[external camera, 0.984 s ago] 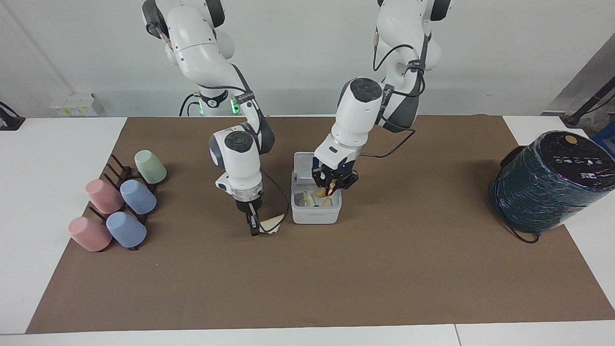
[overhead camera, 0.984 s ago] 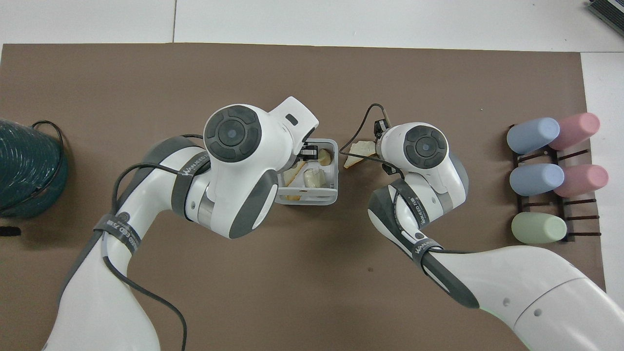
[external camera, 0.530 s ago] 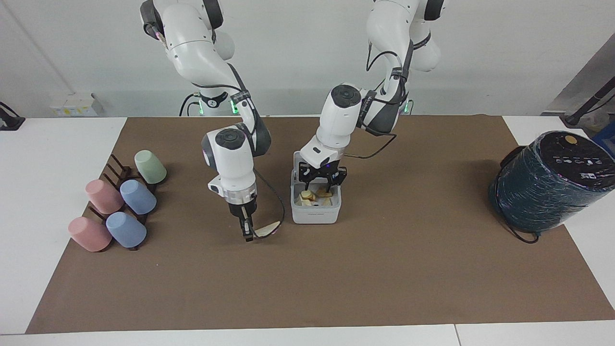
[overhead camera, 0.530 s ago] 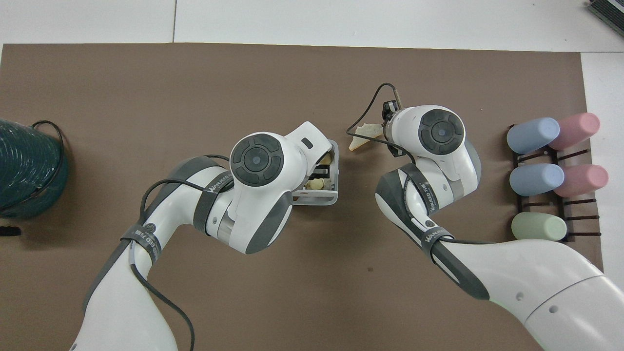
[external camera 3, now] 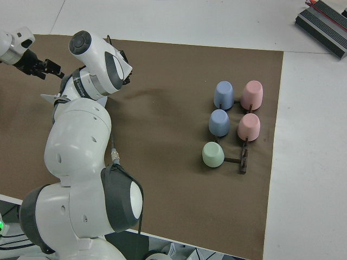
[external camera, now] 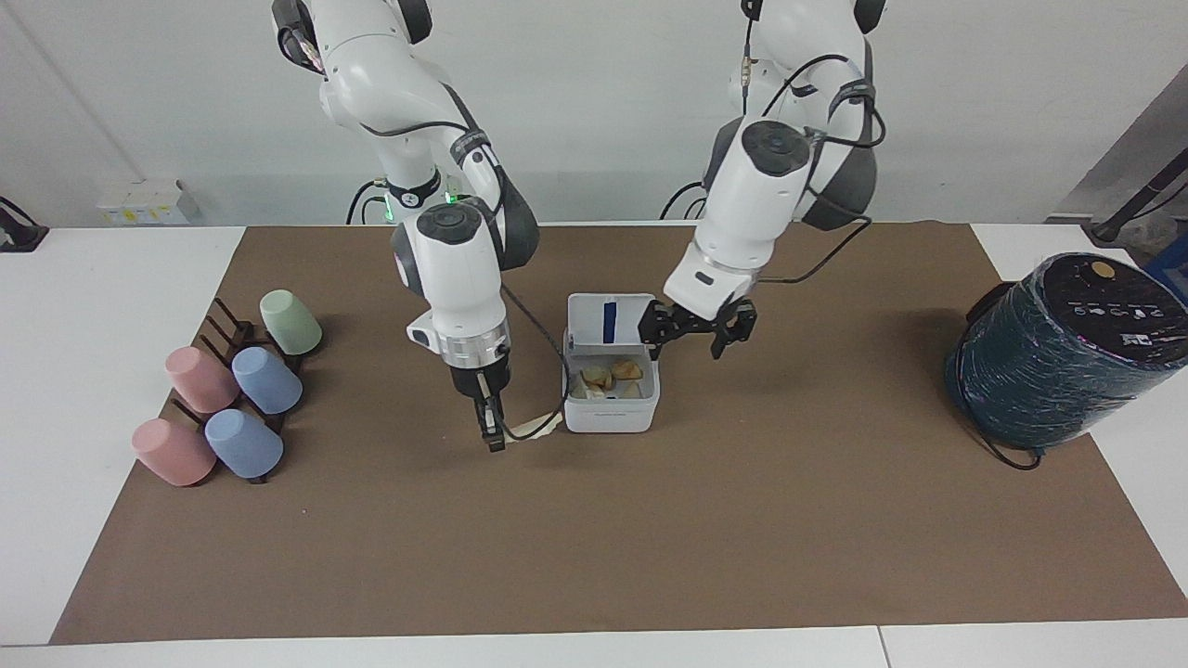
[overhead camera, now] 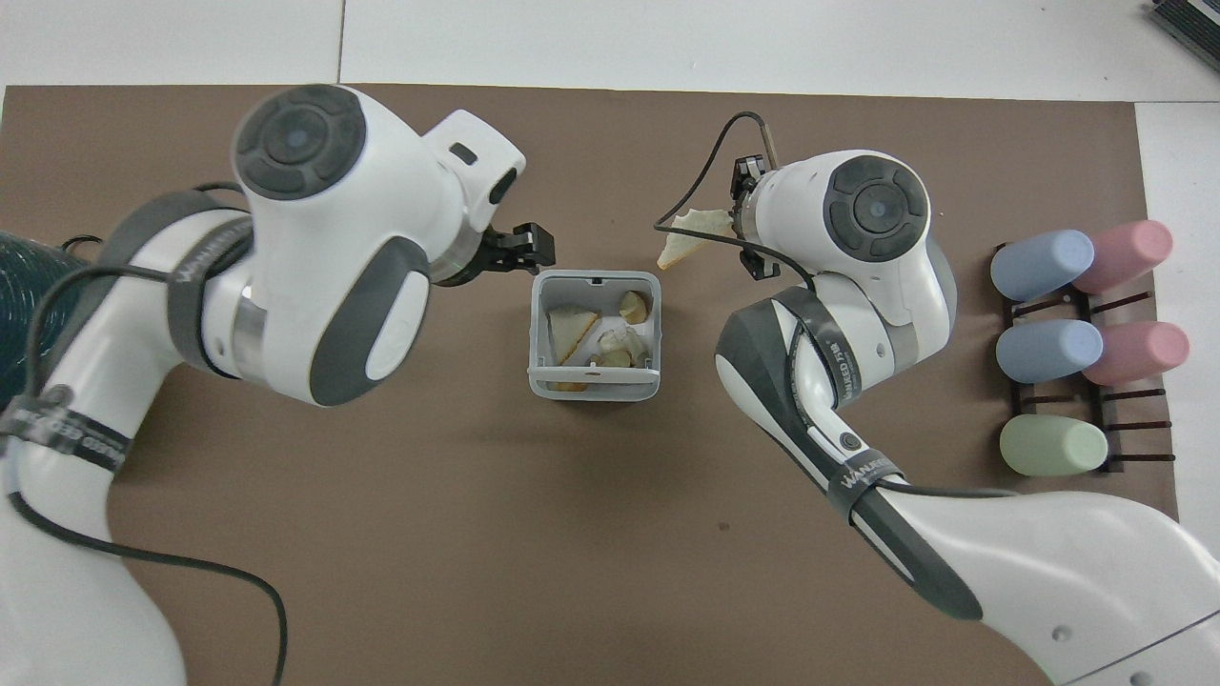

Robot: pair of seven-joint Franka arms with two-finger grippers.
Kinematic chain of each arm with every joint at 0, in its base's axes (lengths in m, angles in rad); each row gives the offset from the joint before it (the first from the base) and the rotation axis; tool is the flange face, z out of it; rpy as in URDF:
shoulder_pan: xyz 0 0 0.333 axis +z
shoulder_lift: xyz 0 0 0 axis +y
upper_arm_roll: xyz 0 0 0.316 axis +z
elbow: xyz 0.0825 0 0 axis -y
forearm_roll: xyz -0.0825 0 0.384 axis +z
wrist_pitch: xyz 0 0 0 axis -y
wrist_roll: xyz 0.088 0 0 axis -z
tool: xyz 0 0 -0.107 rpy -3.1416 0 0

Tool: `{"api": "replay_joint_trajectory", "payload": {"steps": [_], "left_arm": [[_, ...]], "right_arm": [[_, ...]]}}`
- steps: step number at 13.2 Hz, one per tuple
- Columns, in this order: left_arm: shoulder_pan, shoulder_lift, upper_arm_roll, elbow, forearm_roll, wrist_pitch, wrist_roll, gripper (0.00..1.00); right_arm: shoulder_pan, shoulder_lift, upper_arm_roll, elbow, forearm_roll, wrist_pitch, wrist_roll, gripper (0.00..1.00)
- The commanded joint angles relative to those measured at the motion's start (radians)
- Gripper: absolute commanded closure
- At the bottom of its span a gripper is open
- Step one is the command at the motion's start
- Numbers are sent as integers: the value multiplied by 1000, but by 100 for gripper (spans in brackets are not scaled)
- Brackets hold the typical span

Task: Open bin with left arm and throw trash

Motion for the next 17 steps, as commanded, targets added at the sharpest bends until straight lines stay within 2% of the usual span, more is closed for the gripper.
{"api": "replay_joint_trajectory", "payload": {"steps": [1,3,6,7,9,10,11,14,15,17], "left_arm": [[109,5,-3,59,37,-143,91,0],[219,-7,-1,73,82,-181,235,0],[385,-55,-3,73,141,-212,481,0],[426,-79,-3,73,168,-215,557,0],[482,-124,-7,67,179,-220,628,0],[486,-131,-7,63,177,-215,631,0],[485,-132,-9,63,177,-209,628,0],[453,-142,-20,53,177,-195,613,0],[450,-145,-20,37,171,-163,613,0],[442,-184,-21,-62,168,-68,614,0]], "right_arm": [[3,-7,57,33,24,-84,4,97],[14,-13,101,32,24,-116,42,94],[58,-30,107,15,25,-174,65,91],[60,-35,112,0,33,-176,67,80],[66,-38,124,-25,54,-174,67,63],[68,-43,124,-27,54,-178,65,26],[63,-41,123,-19,54,-179,64,0],[45,-52,118,-10,31,-161,20,0],[27,-75,118,-11,31,-164,-61,0],[-15,-113,118,-20,31,-178,-289,0]]}}
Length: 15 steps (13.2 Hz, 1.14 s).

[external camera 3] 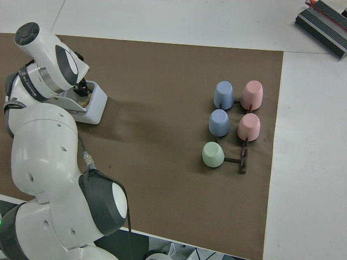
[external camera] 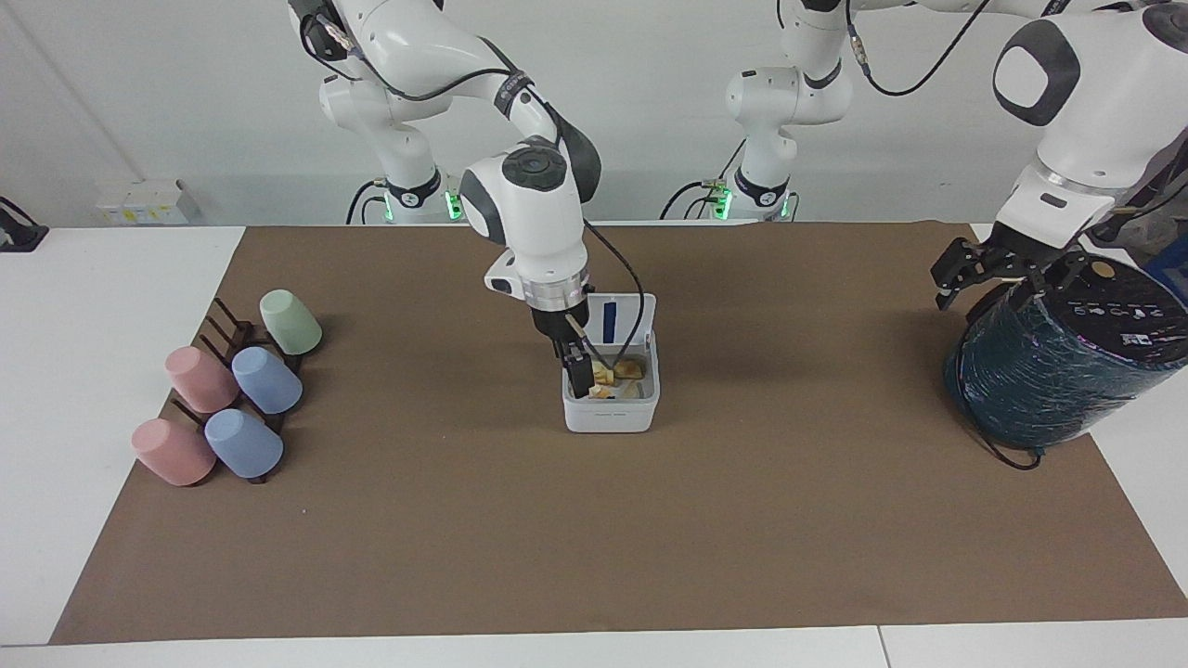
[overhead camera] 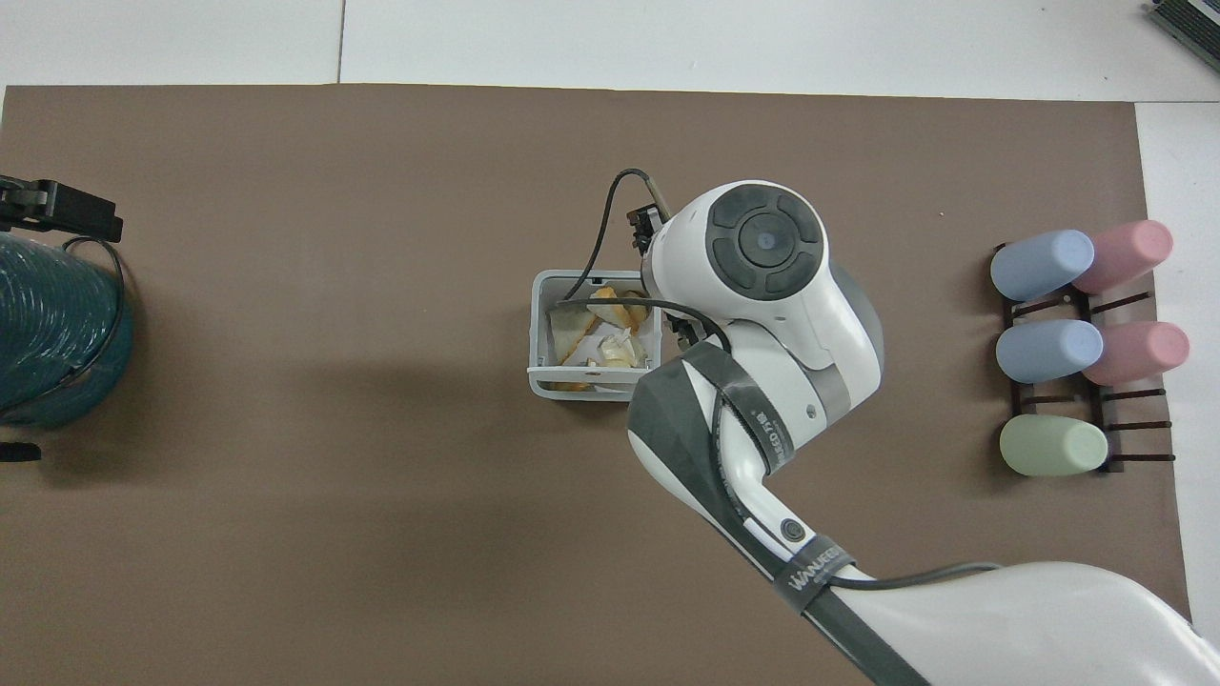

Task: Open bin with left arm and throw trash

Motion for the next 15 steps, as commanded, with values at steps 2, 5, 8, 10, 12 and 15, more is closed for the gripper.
{"api": "replay_joint_trajectory", "payload": {"steps": [2,5,8,10,12,15], "left_arm": [[-32,-77,5,-156,21,112,-10,0],[-25,-76,5,-156,-21,129,-28,0],[-26,-78,5,-156,-28,119,-30,0],[-32,-79,6,-157,-28,113,-30,0],[-31,-82,6,-159,-28,74,-31,0],[-31,-88,6,-156,-28,31,-80,0]], "right_arm": [[-81,-84,8,-35,-3,-33,-348,0],[-150,-148,8,-37,-2,-128,-640,0],[-213,-210,8,-37,-2,-204,-904,0],[-253,-225,10,-37,1,-222,-1018,0],[-274,-227,10,-34,9,-228,-1093,0],[-274,-238,11,-32,14,-247,-1109,0]]}}
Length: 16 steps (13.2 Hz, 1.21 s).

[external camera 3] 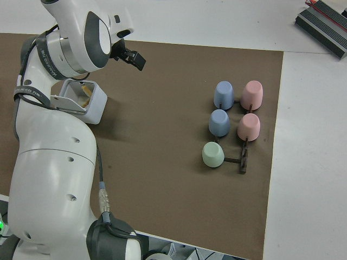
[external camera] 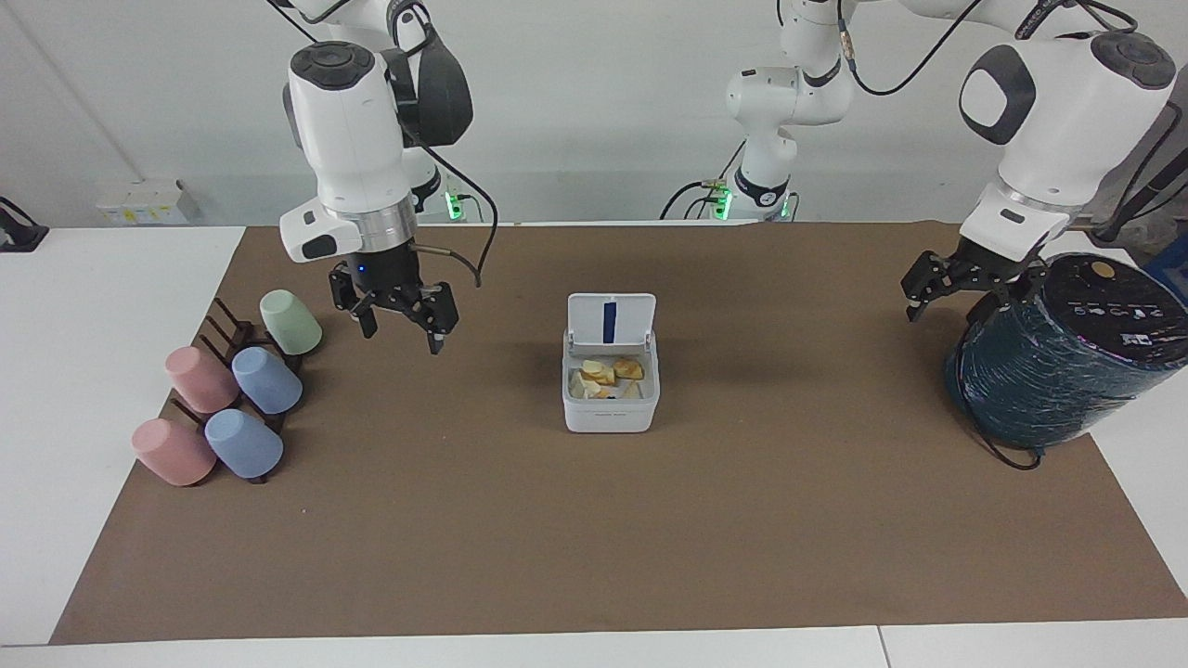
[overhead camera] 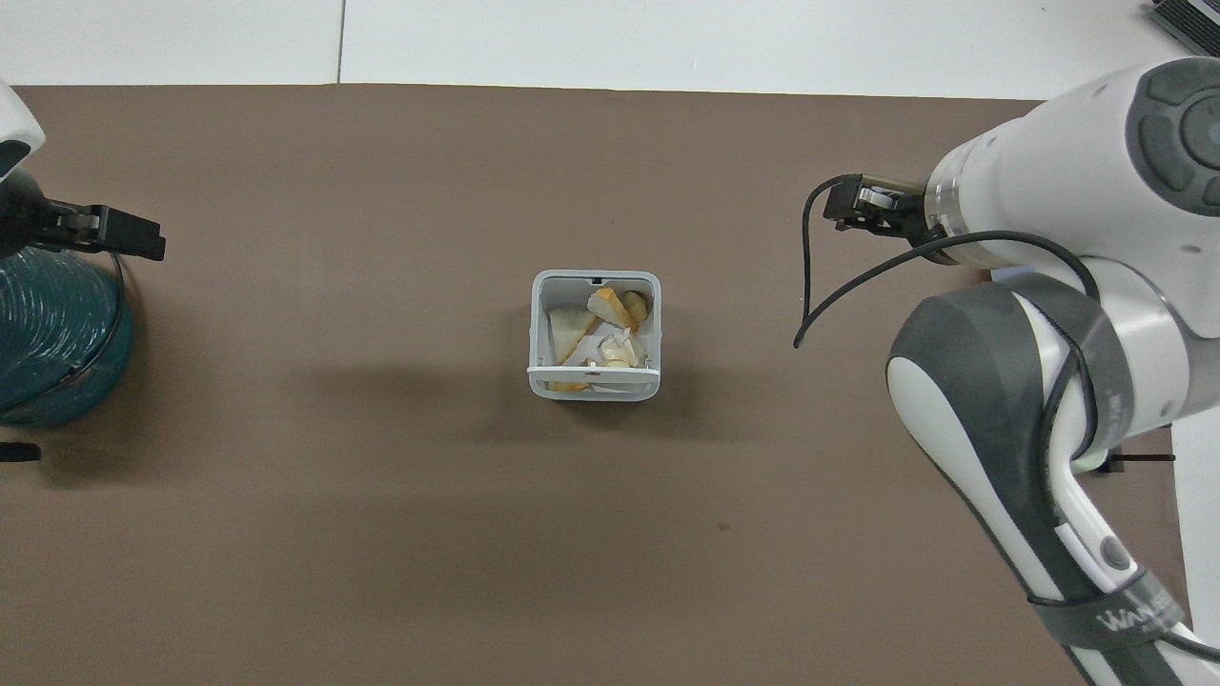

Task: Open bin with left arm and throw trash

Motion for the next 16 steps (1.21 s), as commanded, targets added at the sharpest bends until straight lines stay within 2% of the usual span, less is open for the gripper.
{"api": "replay_joint_trajectory", "payload": {"steps": [1,5,7,11,12,16], "left_arm": [[-9,-38,6,-36,-10,-16,-33,0],[-9,-38,6,-36,-8,-13,-30,0],[-9,-38,6,-36,-8,-9,-30,0],[-9,-38,6,-36,-8,-7,-30,0],[-9,-38,6,-36,-8,-10,-30,0],[-9,-38,8,-36,-8,-12,-30,0]], "right_arm": [[-15,-43,14,-25,12,-40,-27,0],[-23,-109,9,-26,15,-191,-65,0],[-27,-130,0,-25,15,-228,-111,0],[-3,-147,-86,-23,26,-252,-261,0],[-1,-149,-102,-23,64,-254,-283,0],[59,-158,-207,-22,101,-277,-305,0]]}}
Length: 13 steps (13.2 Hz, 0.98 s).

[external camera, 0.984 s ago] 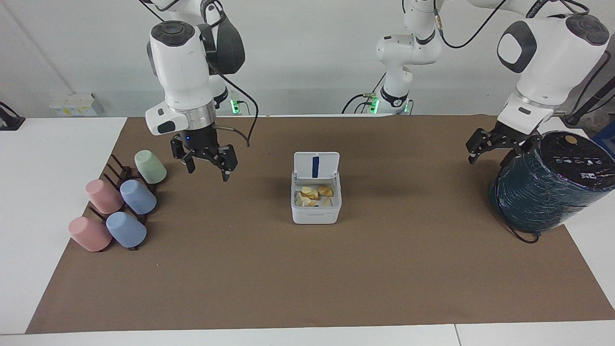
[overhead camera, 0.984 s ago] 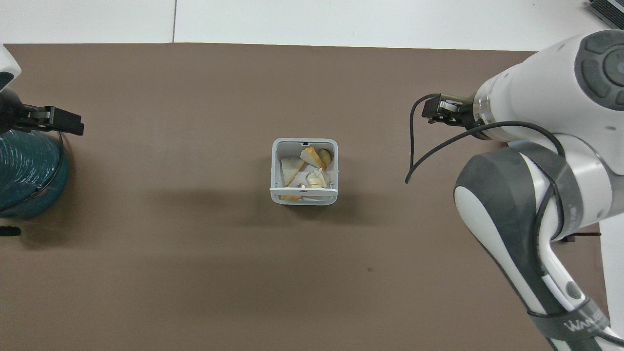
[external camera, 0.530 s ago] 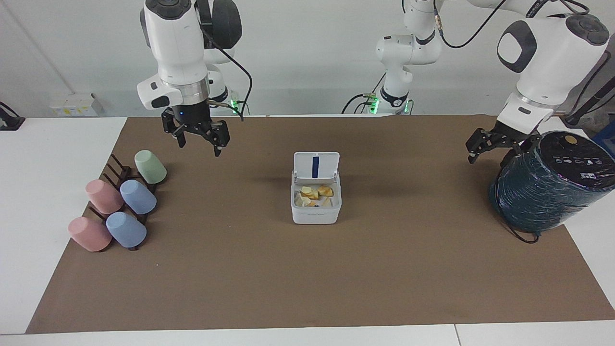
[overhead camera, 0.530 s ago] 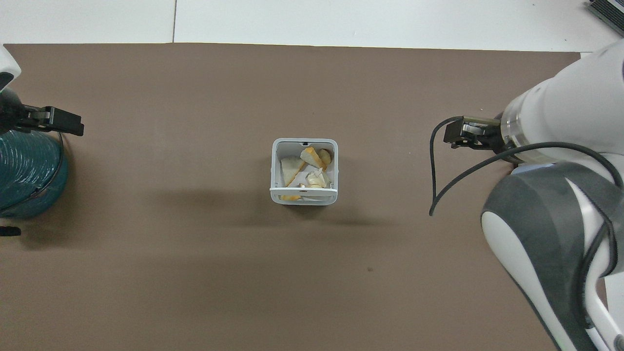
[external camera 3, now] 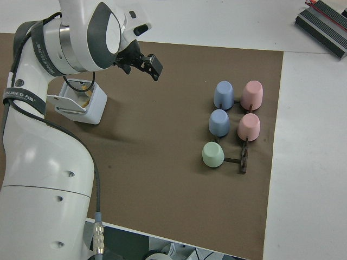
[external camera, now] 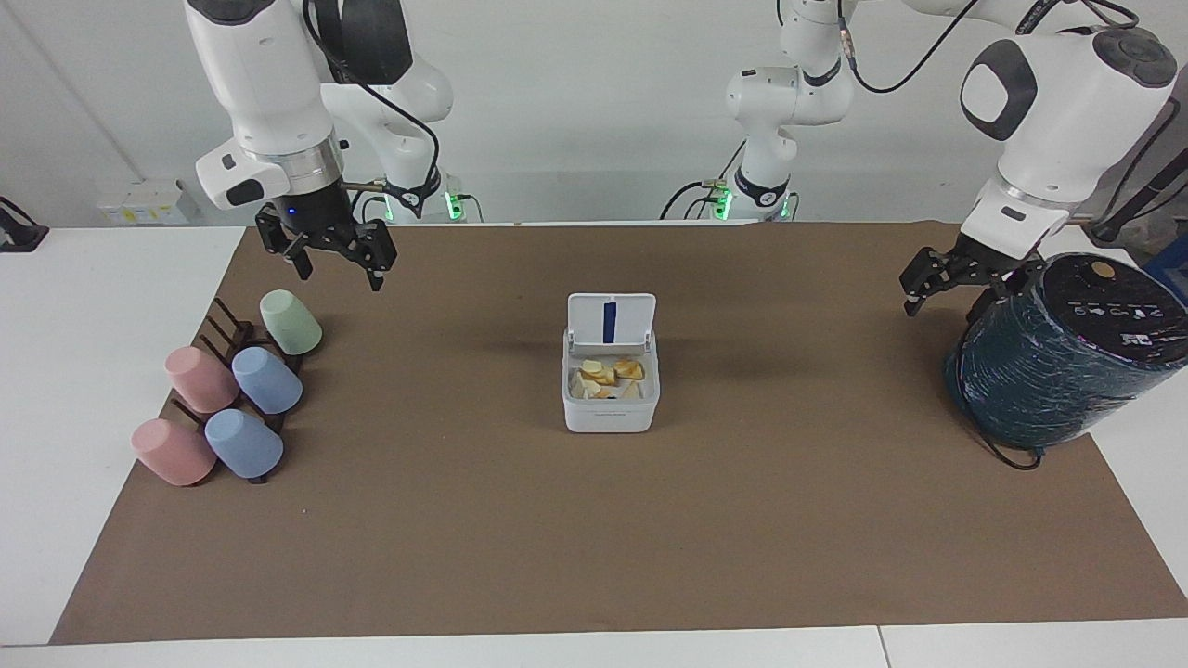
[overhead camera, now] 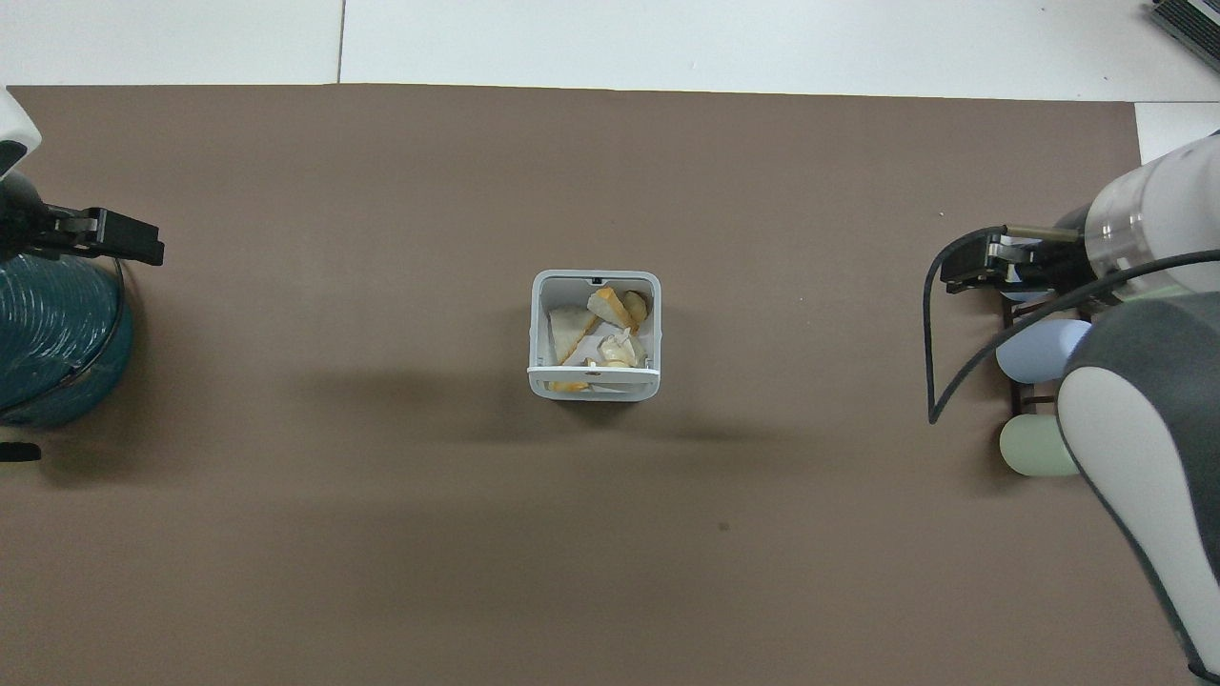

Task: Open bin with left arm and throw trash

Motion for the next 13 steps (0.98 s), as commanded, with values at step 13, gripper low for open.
{"api": "replay_joint_trajectory", "payload": {"steps": [13], "left_arm": [[-6,-33,8,-36,-8,3,-11,0]], "right_arm": [[57,-31,-148,-36,31,-42,-171,0]]}}
